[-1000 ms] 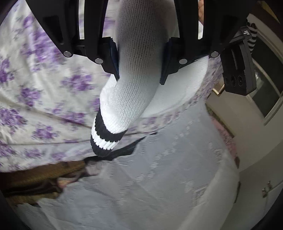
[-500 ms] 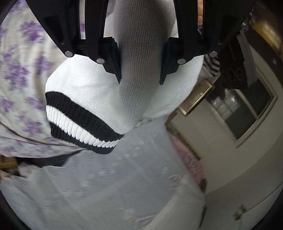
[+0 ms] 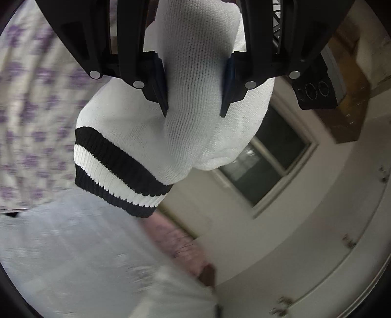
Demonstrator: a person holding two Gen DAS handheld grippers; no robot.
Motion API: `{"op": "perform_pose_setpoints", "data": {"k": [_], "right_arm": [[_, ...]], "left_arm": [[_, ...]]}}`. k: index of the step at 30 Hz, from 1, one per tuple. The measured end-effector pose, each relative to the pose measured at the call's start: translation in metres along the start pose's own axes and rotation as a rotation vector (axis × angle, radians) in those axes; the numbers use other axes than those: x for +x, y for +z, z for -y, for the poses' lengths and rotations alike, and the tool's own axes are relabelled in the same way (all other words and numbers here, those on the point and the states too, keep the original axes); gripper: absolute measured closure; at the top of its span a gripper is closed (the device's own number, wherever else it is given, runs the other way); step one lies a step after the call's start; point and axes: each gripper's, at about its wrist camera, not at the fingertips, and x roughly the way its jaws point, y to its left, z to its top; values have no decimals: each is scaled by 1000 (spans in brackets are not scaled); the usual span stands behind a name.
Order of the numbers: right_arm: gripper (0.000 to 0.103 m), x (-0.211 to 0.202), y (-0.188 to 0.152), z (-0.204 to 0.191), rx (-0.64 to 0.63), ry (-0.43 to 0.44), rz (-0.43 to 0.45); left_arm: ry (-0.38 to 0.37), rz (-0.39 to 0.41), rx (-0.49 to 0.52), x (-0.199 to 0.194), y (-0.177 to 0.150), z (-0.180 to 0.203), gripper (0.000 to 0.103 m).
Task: Fold small clothes
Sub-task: 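Lift the folded sweater with the right gripper while the left gripper supports it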
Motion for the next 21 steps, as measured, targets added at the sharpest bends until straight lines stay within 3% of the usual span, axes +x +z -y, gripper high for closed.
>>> {"op": "perform_pose_setpoints", "data": {"k": [4,7,9,12,13,14,16,21], "right_arm": [[63,58,-14,-36,31,107,-87],[63,92,-43,-40,51,125,-156],[63,110,-60,-23,77,89,-202],[63,128,-91,24,57,-143,-262],[61,125,-100,43,68,-149,-248],[60,122,-102,54,95,-133,-241],[59,116,-101,59,103,-133,-241],[49,111,-105,43,4,-186,-265]], "left_arm": [[94,-11,-23,-55,4,-48,64],[157,-38,-19,-72,-9,-78,63],[174,-76,-45,-67,-31,-103,63],[197,-182,-137,-33,-79,-145,59],[206,-234,-176,-14,-101,-160,58],[200,-265,-202,-4,-117,-169,49],[103,-206,-289,2,-140,-186,47],[145,-180,-272,-5,-139,-180,46]]}}
